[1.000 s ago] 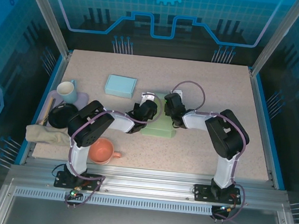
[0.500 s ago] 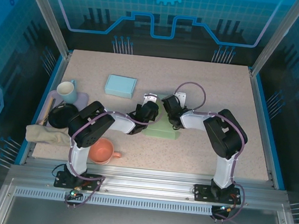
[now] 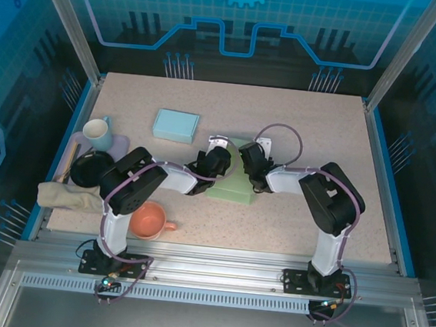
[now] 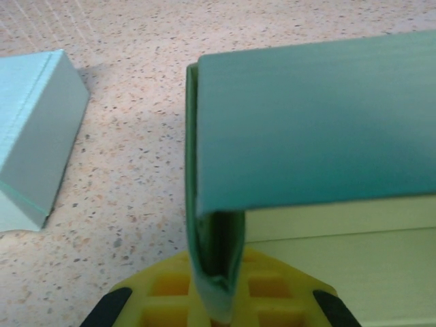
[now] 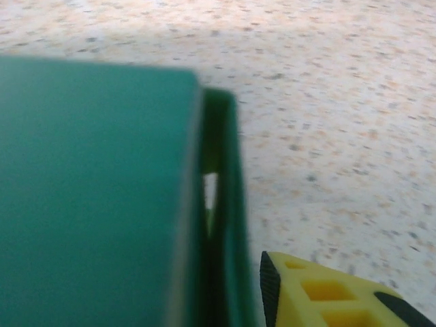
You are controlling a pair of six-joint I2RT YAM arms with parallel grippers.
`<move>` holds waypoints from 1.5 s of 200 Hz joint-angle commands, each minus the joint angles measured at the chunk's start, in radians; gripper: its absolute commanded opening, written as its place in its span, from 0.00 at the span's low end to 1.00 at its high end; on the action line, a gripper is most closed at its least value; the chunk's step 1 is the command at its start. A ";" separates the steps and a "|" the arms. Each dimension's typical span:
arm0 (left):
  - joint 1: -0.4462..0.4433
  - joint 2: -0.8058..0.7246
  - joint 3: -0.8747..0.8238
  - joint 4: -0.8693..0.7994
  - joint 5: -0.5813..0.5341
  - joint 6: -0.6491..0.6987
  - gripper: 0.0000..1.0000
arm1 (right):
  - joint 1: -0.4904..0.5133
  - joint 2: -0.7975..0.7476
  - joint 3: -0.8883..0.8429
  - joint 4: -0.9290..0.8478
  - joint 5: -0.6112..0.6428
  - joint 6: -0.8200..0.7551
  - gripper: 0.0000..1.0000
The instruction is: Fold the paper box
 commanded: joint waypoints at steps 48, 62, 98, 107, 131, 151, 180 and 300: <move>0.010 0.028 0.006 -0.083 -0.046 0.030 0.00 | 0.009 -0.061 -0.026 0.159 -0.159 -0.084 0.46; 0.011 0.028 0.005 -0.083 -0.046 0.028 0.00 | 0.009 -0.060 -0.016 0.134 -0.109 -0.074 0.46; 0.010 0.028 0.005 -0.082 -0.046 0.029 0.00 | -0.001 -0.068 -0.012 0.102 0.022 -0.041 0.42; 0.010 0.028 0.008 -0.082 -0.046 0.029 0.00 | -0.004 -0.074 -0.008 0.067 0.060 -0.027 0.37; 0.010 0.028 0.008 -0.088 -0.044 0.030 0.00 | -0.008 -0.066 0.044 -0.063 0.174 0.008 0.31; 0.011 0.029 0.010 -0.088 -0.045 0.031 0.00 | -0.004 -0.054 0.086 -0.162 0.250 0.036 0.30; 0.010 0.031 0.013 -0.090 -0.048 0.029 0.00 | 0.007 -0.054 0.095 -0.179 0.266 0.044 0.30; 0.011 0.033 0.018 -0.098 -0.051 0.025 0.00 | 0.031 -0.273 -0.055 -0.014 -0.262 0.007 0.48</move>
